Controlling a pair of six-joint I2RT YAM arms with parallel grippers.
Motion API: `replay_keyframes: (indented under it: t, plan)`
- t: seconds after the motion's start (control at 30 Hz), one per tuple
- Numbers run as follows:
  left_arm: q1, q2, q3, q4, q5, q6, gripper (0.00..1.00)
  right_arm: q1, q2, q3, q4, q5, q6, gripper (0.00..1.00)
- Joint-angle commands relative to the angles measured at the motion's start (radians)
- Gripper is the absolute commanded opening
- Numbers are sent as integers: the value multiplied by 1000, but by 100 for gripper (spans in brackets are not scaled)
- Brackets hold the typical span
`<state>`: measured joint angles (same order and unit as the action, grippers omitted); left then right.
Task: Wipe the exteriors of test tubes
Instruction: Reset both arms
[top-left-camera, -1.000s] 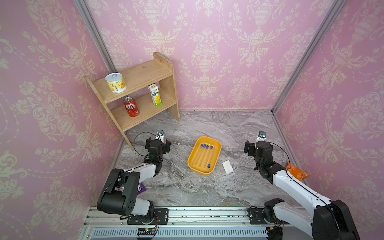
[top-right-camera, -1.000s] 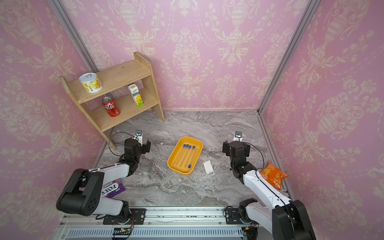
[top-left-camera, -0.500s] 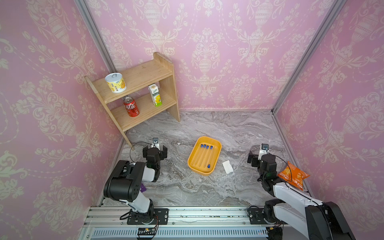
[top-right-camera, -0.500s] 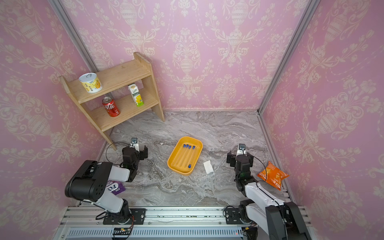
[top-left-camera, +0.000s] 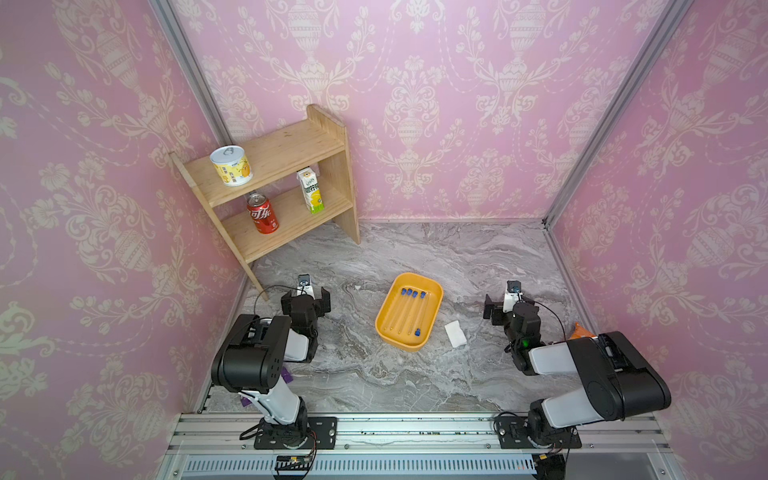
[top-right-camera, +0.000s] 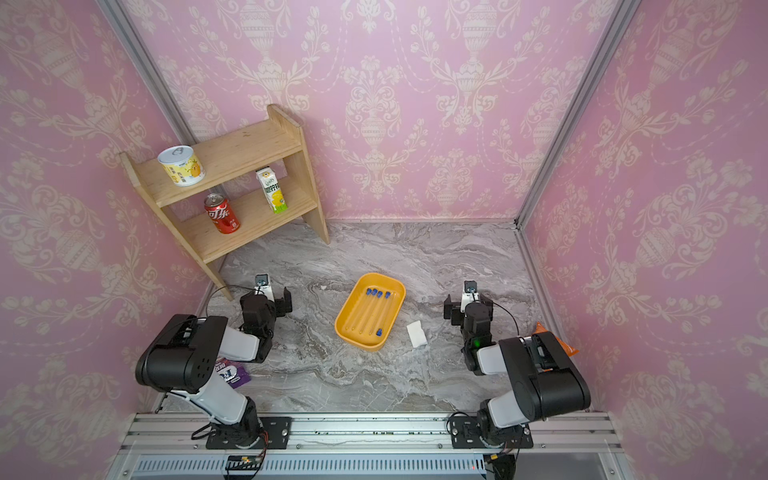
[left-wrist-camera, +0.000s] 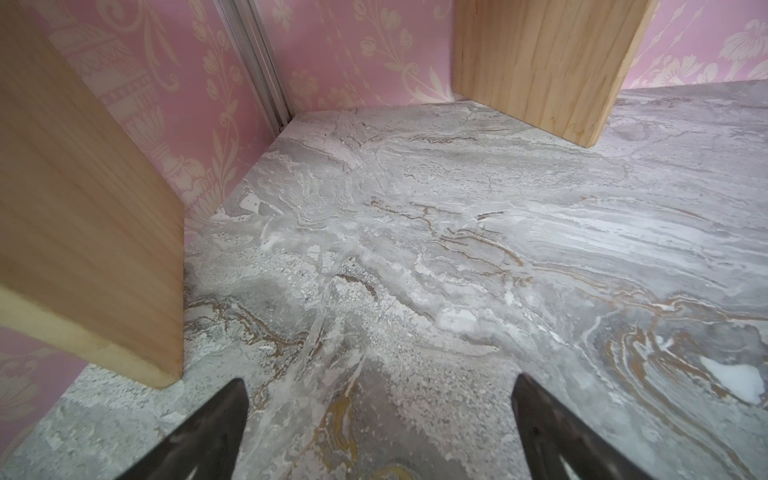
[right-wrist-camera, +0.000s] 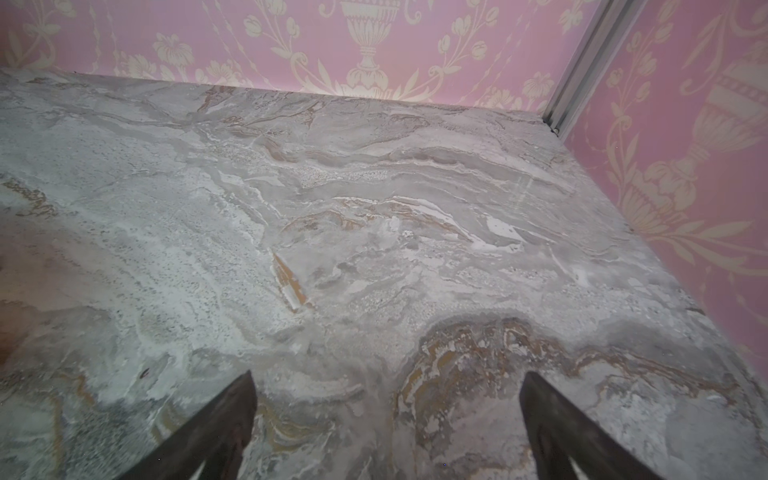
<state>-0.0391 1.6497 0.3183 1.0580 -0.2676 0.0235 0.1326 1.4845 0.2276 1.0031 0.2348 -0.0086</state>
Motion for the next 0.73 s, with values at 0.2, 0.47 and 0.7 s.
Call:
replay_keyframes:
  t: [0.2,0.47,0.7]
  plan:
    - [9,-8,20,3,-1,-29,99,-106,14,174,-213,-181,45,100]
    - [8,-7,18,8,-17,-31,99,-107,13,173,-212,-182,46,100]
    - [30,-12,25,-13,40,-39,99,-106,14,173,-212,-182,46,100]
